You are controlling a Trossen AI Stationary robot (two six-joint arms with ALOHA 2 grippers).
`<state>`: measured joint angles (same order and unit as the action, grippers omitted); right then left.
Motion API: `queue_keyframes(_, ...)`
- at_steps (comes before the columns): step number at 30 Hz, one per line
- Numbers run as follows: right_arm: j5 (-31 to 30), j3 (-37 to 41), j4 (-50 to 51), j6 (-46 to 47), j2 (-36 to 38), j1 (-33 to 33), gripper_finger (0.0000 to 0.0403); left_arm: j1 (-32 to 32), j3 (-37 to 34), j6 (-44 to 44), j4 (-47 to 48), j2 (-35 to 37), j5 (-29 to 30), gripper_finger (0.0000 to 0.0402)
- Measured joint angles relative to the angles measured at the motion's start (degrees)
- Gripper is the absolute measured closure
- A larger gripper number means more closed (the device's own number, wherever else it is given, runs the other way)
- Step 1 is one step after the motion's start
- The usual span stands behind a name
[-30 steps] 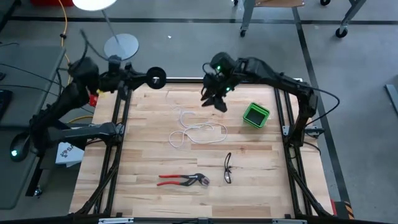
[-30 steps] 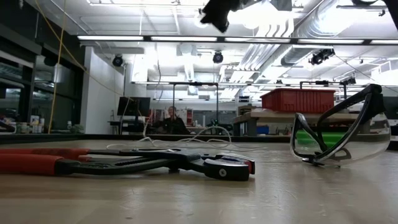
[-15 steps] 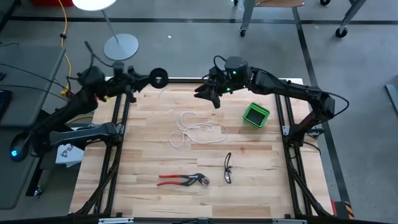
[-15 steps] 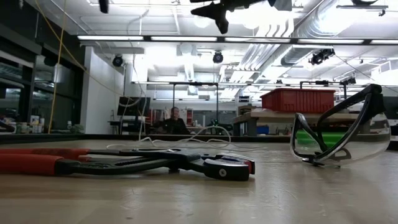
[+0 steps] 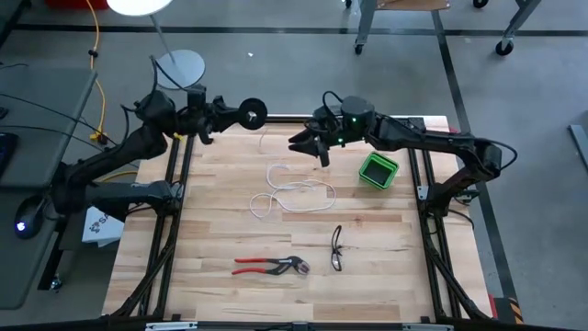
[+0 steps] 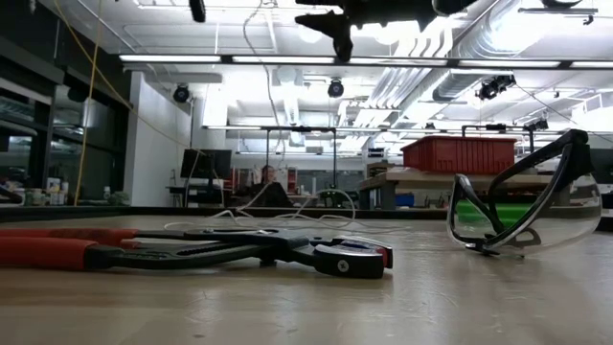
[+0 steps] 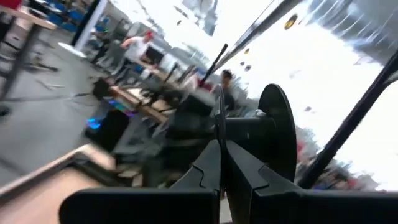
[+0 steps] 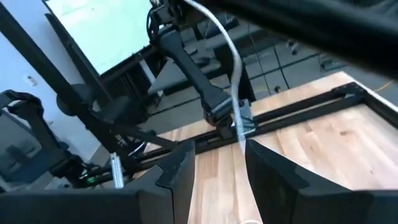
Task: Coil cords
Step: Uncoil the wire from the spool, then coil the wire into the spool
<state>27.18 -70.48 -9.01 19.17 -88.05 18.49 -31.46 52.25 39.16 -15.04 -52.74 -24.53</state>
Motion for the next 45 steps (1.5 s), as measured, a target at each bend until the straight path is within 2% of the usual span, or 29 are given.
queue_keyframes(7, -0.18, 3.58, -10.05, -0.97, -0.06, -1.32, 0.0270, 7.76, 0.02, 7.53, -1.99, -1.67, 9.87, 0.0401)
queue_keyframes(14, -1.17, 3.59, -14.99, 0.23, -1.59, -3.32, 0.0270, 16.04, 1.77, 6.71, -2.90, -4.29, 17.49, 0.0401)
queue_keyframes(17, -4.53, 3.59, -15.05, -0.16, -1.91, -4.25, 0.0270, 17.50, 3.22, 6.34, -3.73, -5.90, 18.15, 0.0401)
queue_keyframes(24, -7.30, 3.54, -16.01, -0.09, -1.97, -6.10, 0.0270, 17.74, 6.33, 4.29, -5.20, -9.63, 19.10, 0.0401)
queue_keyframes(32, -8.46, 3.54, -16.16, 0.08, -1.97, -6.63, 0.0270, 16.76, 6.62, 4.57, -6.37, -11.22, 18.85, 0.0401)
queue_keyframes(38, -14.99, 3.52, -16.13, -0.10, -1.97, -7.03, 0.0270, 16.76, 6.62, 5.17, -9.35, -12.03, 19.12, 0.0401)
queue_keyframes(45, -13.60, 3.52, -16.14, 0.41, -1.97, -7.39, 0.0270, 16.76, 6.62, 4.66, -9.35, -12.03, 20.59, 0.0401)
